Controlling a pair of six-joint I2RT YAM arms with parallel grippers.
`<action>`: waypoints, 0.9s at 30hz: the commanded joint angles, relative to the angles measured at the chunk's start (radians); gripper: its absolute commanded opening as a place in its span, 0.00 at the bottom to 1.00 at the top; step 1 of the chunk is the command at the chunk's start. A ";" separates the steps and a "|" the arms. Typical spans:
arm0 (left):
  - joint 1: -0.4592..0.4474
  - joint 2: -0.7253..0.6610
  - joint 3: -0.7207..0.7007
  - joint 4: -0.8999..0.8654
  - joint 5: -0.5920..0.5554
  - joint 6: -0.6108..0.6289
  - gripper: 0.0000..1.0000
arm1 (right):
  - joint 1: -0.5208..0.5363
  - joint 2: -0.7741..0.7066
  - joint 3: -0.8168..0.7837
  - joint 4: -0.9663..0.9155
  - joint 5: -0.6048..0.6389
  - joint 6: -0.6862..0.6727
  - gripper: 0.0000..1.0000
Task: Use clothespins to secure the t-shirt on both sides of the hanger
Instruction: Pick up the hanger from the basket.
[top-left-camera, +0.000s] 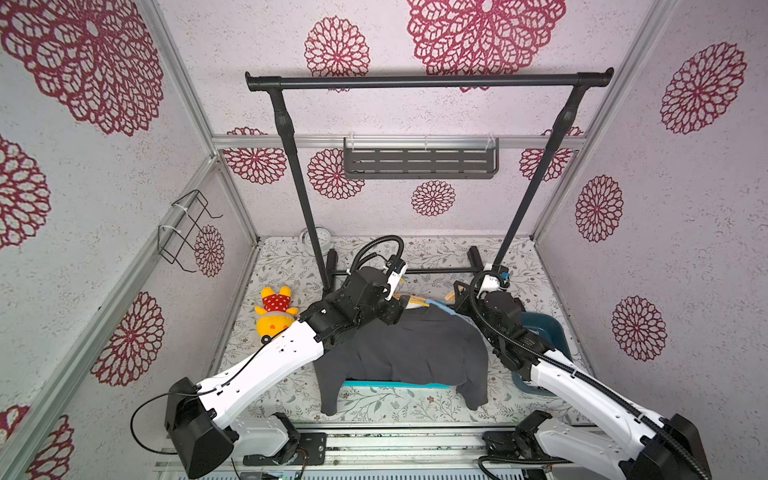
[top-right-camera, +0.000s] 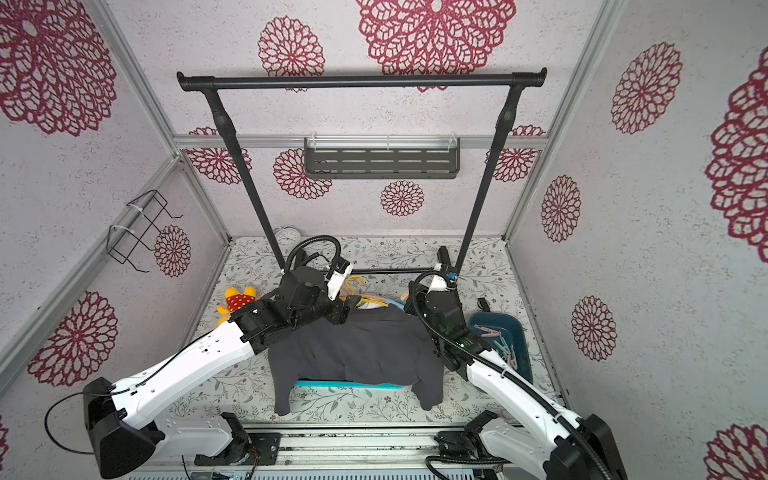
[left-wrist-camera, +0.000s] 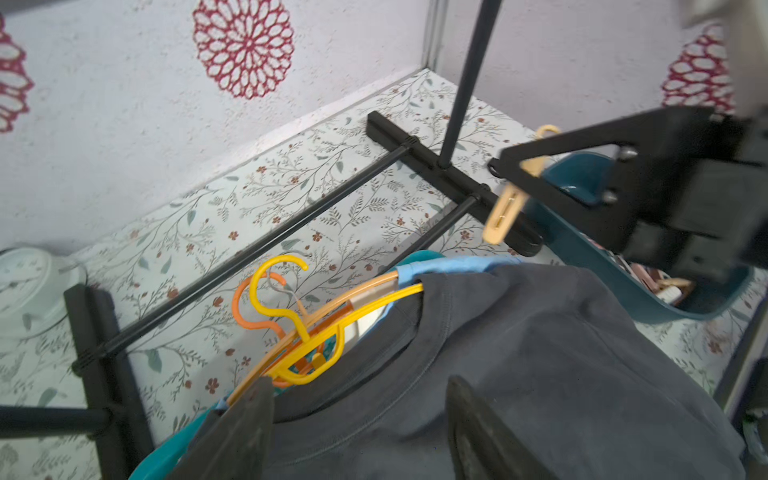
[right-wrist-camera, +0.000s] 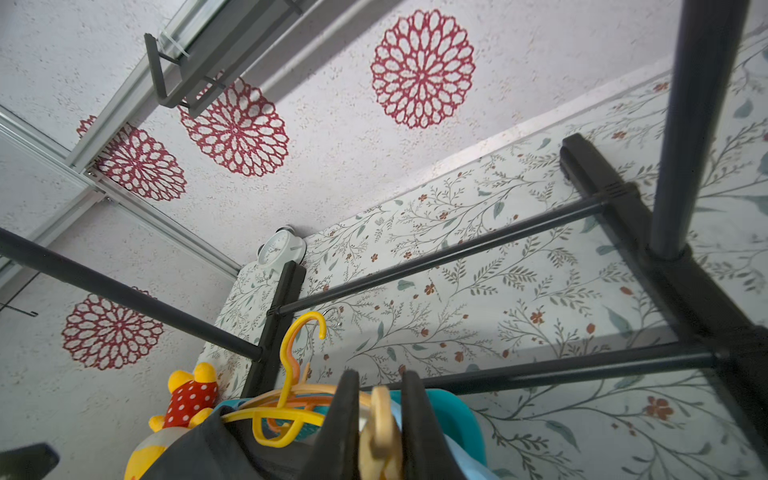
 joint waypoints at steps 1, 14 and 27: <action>0.060 0.094 0.088 -0.175 -0.078 -0.161 0.63 | -0.008 -0.071 -0.022 0.009 0.056 -0.093 0.00; 0.157 0.496 0.497 -0.464 -0.184 -0.424 0.44 | -0.106 -0.215 -0.121 -0.021 -0.002 -0.174 0.00; 0.158 0.643 0.588 -0.432 -0.107 -0.501 0.45 | -0.127 -0.192 -0.151 -0.010 -0.066 -0.157 0.00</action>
